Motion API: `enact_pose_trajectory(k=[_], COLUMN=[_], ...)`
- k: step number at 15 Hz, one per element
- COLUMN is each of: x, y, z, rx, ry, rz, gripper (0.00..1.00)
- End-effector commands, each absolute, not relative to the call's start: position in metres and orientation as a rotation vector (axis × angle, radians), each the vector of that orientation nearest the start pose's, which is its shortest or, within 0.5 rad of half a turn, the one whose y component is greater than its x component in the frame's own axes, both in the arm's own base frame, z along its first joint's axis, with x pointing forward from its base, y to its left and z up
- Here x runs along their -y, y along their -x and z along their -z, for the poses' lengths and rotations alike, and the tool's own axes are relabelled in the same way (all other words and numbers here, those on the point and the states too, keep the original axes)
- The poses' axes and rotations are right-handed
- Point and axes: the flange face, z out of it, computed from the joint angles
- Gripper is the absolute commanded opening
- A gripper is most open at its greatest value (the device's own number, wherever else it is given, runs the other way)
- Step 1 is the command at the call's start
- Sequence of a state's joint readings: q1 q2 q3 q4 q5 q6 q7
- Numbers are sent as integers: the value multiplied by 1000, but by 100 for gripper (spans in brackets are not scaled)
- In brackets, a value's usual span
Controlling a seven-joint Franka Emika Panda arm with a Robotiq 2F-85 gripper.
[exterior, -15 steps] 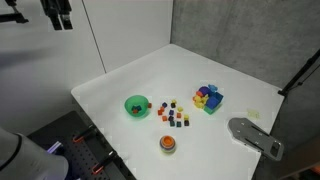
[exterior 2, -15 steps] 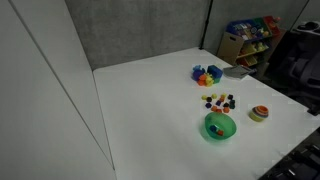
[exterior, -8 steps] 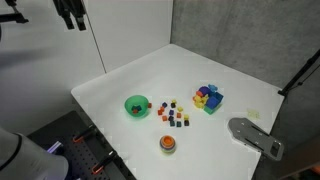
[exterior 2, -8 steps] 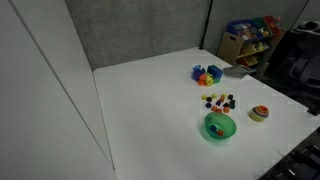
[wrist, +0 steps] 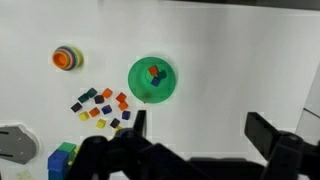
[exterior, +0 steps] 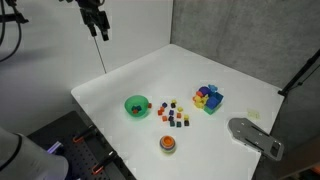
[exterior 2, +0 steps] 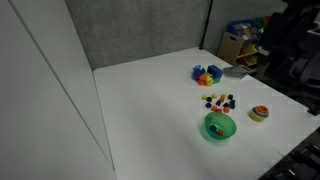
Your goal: Put a small orange block in the bowl
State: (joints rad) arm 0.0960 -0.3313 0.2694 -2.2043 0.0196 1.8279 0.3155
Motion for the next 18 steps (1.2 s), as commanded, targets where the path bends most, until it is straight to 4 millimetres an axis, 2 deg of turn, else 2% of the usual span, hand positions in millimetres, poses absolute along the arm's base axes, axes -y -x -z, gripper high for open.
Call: enact_pose_trajectory(k=[1, 7, 10, 14, 18], x=[-161, -137, -122, -100, -92], y=[-446, -500, -520, -531, -528], z=[-471, -395, -360, -317, -305], rx=[-61, -254, -332, -420, -379], ry=[3184, 3157, 3157, 3170, 3180], rz=[-11, 122, 139, 54, 36], gripper=[100, 100, 100, 100, 100])
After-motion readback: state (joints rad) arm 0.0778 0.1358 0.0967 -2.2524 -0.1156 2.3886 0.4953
